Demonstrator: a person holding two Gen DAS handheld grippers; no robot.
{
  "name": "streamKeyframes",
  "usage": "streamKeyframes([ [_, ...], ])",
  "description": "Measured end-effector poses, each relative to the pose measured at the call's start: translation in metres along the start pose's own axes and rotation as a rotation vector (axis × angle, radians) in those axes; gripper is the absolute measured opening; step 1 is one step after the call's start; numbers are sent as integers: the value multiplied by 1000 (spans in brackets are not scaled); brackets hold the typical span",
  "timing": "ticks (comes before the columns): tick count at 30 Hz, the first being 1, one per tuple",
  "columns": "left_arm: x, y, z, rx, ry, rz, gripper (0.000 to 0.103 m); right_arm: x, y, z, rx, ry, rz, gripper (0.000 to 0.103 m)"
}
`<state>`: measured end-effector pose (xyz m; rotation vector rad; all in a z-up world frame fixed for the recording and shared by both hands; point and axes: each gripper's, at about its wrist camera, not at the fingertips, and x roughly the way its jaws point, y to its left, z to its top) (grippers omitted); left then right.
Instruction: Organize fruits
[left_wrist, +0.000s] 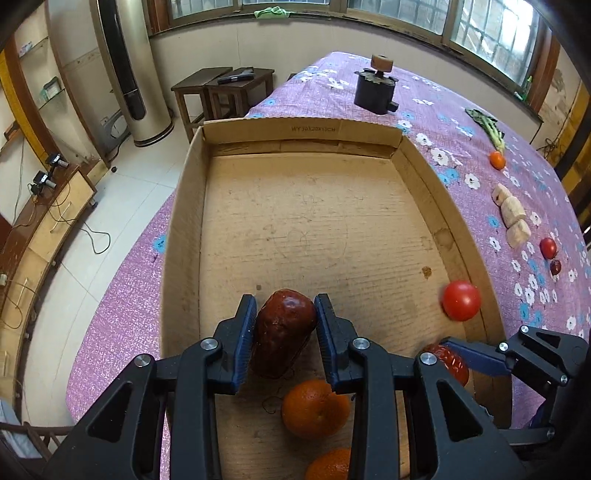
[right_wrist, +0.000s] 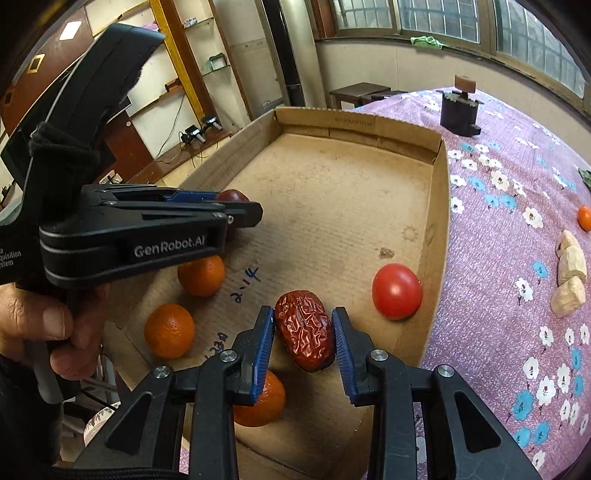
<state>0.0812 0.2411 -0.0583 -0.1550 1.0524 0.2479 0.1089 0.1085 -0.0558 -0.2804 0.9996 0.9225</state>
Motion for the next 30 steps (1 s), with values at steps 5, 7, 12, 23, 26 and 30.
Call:
streamKeyframes([
  [5, 2, -3, 0, 10, 33, 47, 49, 2, -2, 2, -1, 5, -3, 33],
  [7, -2, -2, -1, 8, 21, 45, 53, 0, -2, 1, 1, 5, -2, 39],
  [12, -14, -1, -5, -6, -9, 57, 56, -9, -1, -2, -2, -16, -11, 51],
  [23, -49, -10, -14, -46, -119, 28, 56, -55, -4, -16, 27, -95, -17, 51],
  [26, -55, -20, -16, -28, -131, 18, 56, -69, -6, -21, 34, -112, -27, 51],
  [30, -59, -32, -19, -12, -136, 2, 56, -84, -12, -28, 48, -129, -49, 51],
])
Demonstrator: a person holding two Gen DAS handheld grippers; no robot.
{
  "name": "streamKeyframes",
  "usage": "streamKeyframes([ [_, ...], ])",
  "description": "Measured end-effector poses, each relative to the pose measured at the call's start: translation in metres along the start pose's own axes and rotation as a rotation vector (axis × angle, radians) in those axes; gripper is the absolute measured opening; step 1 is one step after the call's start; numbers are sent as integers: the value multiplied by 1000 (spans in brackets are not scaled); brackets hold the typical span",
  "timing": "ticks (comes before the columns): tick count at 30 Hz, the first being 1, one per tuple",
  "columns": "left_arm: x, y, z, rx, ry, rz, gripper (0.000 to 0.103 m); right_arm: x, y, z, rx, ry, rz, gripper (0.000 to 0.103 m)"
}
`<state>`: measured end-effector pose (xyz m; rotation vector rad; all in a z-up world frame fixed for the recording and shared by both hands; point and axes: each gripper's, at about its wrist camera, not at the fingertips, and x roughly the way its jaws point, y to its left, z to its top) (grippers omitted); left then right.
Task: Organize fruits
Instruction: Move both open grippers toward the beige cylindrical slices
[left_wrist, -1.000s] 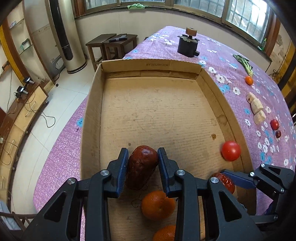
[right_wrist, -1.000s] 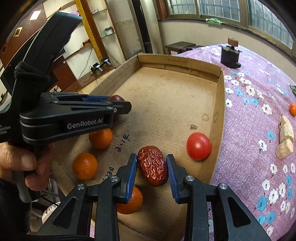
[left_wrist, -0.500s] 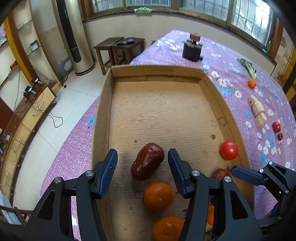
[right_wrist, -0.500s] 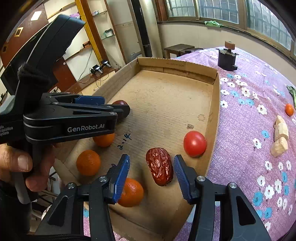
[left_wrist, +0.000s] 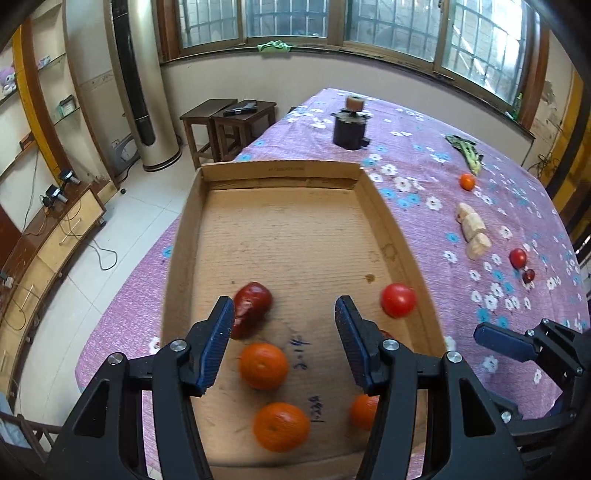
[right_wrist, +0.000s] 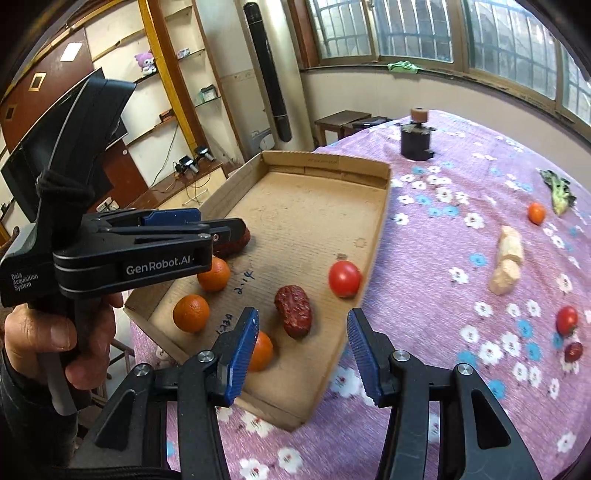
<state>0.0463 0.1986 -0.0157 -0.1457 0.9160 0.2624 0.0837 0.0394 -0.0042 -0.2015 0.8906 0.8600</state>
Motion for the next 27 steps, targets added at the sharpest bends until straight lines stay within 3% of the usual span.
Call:
streamKeyframes([
  [27, -14, -57, -5, 79, 10, -77, 56, -56, -67, -40, 140, -40, -96, 51],
])
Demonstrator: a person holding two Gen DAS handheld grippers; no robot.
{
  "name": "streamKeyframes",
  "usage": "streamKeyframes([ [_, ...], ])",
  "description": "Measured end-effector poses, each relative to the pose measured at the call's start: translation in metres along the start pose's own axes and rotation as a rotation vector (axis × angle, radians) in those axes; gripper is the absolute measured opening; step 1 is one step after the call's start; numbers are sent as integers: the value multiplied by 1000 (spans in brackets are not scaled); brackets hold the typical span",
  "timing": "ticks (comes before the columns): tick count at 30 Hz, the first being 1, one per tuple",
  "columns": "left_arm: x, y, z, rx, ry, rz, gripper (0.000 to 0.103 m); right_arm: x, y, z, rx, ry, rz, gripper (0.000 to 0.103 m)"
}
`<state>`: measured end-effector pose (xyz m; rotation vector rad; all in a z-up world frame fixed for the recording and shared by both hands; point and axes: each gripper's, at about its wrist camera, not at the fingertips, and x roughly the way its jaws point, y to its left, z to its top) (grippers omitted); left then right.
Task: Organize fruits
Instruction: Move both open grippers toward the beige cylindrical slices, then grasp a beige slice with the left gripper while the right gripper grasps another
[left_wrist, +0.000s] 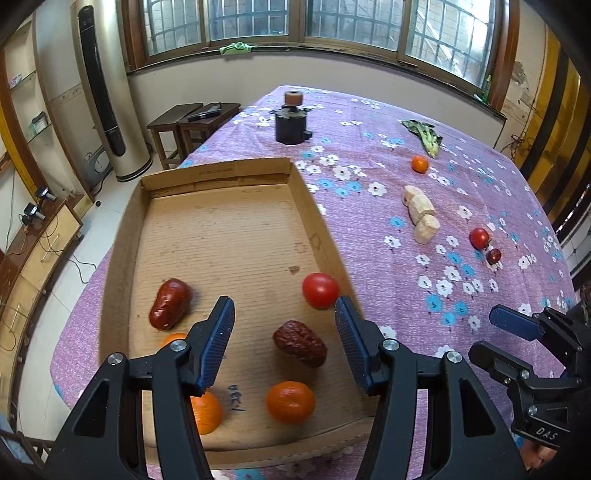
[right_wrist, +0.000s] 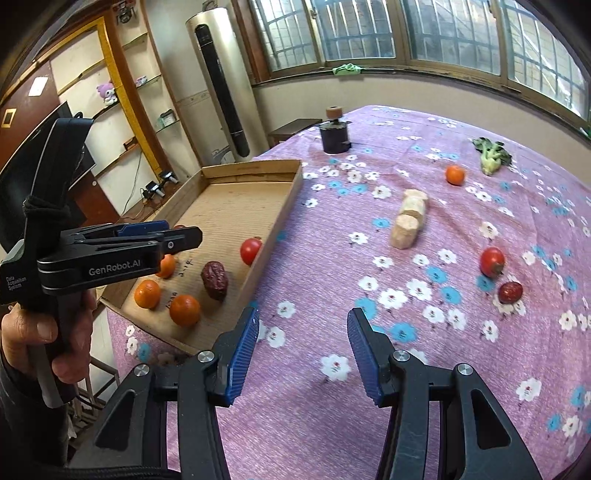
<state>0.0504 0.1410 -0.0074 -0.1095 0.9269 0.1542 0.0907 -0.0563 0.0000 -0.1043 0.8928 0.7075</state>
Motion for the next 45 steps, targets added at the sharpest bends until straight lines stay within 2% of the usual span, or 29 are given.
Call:
streamKeyframes([
  [22, 20, -79, 15, 89, 38, -134, 55, -18, -86, -15, 141, -18, -120, 52],
  [30, 52, -103, 27, 60, 83, -200, 55, -13, -109, -2, 157, -33, -154, 52],
  [45, 129, -142, 65, 17, 133, -190, 55, 8, -131, 37, 159, -61, -152, 52],
])
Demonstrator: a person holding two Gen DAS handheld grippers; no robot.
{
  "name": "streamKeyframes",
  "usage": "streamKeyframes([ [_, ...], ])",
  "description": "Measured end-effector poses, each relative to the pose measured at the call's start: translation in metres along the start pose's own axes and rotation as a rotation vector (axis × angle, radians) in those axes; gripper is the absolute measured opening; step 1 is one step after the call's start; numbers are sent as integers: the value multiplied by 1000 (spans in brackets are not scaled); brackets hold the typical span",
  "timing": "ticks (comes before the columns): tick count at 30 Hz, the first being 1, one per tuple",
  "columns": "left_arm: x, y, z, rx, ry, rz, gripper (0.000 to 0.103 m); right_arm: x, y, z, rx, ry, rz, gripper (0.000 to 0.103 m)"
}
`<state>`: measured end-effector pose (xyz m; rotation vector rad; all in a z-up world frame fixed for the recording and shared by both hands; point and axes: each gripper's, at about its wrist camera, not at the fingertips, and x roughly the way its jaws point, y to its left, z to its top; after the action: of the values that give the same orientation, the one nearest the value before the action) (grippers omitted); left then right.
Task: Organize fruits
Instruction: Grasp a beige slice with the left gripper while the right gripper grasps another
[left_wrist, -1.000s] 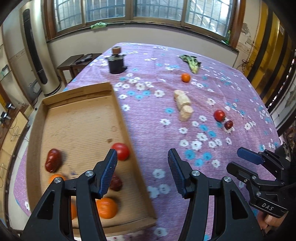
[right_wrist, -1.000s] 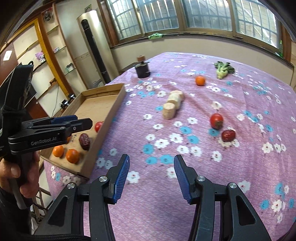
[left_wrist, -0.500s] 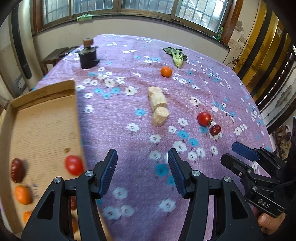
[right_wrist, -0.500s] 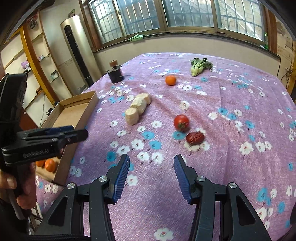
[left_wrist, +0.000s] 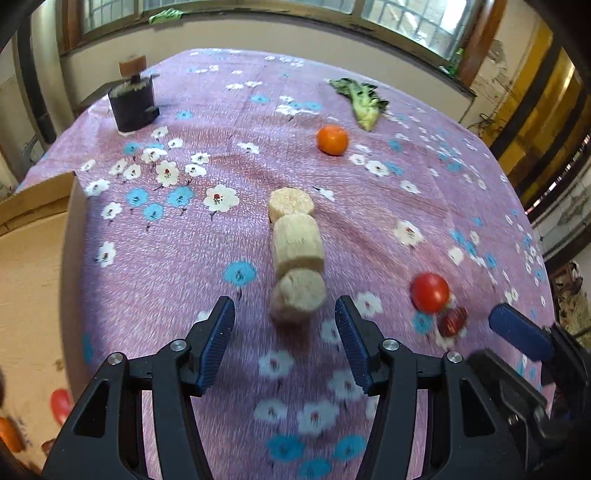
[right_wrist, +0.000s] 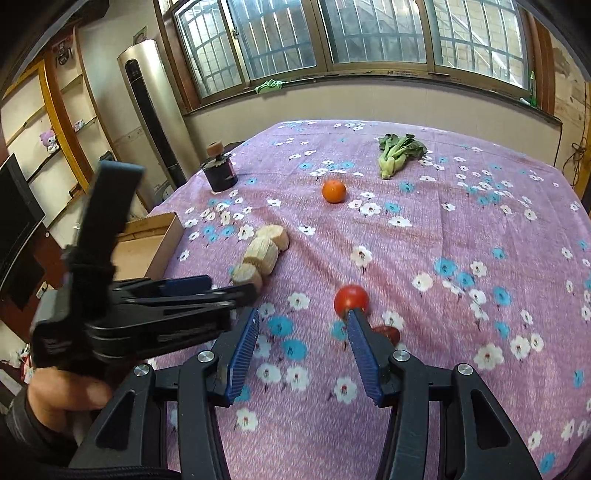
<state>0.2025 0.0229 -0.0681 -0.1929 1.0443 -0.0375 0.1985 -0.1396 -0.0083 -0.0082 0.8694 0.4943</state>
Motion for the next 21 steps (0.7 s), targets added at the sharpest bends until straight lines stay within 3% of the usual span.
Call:
streamKeyframes([
  [2, 7, 2, 2, -7, -4, -10, 51, 6, 0, 4, 5, 2, 4, 52],
  [4, 4, 5, 2, -5, -23, -55, 26, 14, 1, 10, 6, 6, 7, 52],
  [13, -45, 45, -19, -69, -84, -90, 26, 68, 26, 36, -32, 51, 50, 50],
  [18, -71, 52, -28, -45, -114, -85, 26, 103, 42, 40, -64, 110, 42, 50],
  [19, -73, 52, -29, -39, -119, -80, 26, 108, 45, 41, -71, 113, 33, 49],
  [20, -76, 53, -30, -30, -123, -73, 26, 111, 47, 40, -77, 115, 25, 38],
  [21, -78, 54, -31, -26, -126, -66, 26, 114, 49, 39, -80, 122, 33, 35],
])
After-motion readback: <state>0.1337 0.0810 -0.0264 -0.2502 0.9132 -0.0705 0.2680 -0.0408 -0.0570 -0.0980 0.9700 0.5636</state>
